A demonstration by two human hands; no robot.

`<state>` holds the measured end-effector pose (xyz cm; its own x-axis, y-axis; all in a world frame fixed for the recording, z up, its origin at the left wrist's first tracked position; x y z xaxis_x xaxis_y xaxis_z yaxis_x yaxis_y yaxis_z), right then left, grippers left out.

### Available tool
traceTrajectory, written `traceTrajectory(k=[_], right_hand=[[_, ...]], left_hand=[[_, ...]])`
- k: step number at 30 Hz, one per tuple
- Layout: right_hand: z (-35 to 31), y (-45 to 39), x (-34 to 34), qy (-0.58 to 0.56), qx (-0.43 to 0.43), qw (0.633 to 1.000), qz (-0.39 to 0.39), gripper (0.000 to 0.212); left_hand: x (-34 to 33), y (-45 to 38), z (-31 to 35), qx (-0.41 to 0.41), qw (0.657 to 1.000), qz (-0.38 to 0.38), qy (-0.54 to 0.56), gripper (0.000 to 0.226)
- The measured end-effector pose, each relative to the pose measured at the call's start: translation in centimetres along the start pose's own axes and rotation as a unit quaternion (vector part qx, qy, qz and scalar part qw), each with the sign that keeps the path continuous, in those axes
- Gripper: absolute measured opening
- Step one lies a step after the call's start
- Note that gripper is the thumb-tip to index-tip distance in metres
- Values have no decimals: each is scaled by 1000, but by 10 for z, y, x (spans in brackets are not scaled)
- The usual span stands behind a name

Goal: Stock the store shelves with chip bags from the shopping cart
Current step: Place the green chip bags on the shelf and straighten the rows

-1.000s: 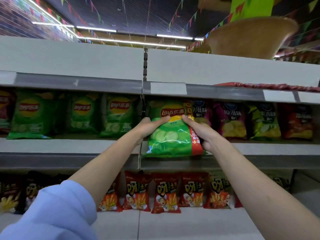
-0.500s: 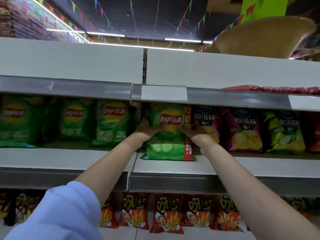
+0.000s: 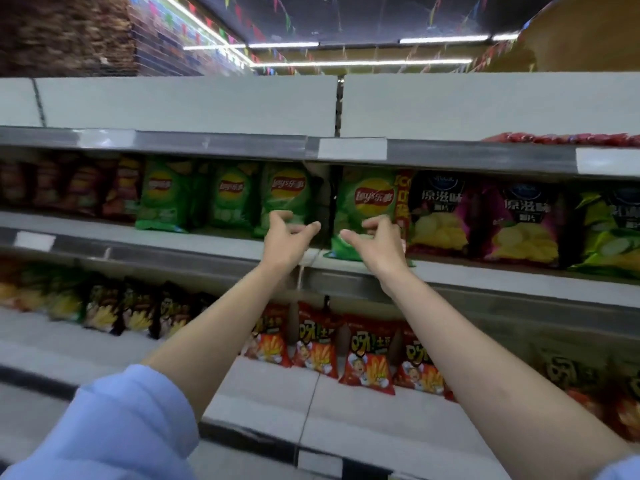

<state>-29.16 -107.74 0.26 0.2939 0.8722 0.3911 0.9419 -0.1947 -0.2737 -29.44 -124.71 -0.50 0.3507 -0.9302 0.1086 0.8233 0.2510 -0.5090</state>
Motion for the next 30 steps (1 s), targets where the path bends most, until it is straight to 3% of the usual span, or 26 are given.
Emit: traceTrajectory(k=[12,17,25,30], right_hand=[[-106,109,-179,-91,80,968,-218,29],[-184,168,-298,-119,116,941,-294,31],[-289,277,-487,-168,129,892,-399,29],[-336,342,-585,-174,149,859,-458,23]], left_hand=[[238,66,-1,35,985,159,-63,37],[385,84,-7,29,964,245,-101,24],[614,109,-19,52,929,333,-154,28],[718,136,-47,81,905,384,-164,25]])
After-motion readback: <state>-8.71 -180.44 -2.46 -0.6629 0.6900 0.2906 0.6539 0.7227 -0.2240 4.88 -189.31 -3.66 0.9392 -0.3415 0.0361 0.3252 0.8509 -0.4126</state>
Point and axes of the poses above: each hand's wrist, its own y-axis away from the middle knuckle, its own x-axis out of the back of the hand, z = x × y, the point moved 5 cm from there along -y, towards the middle knuckle, and after that the axes turned 9 degrees about -x, right-handed, at the moved point
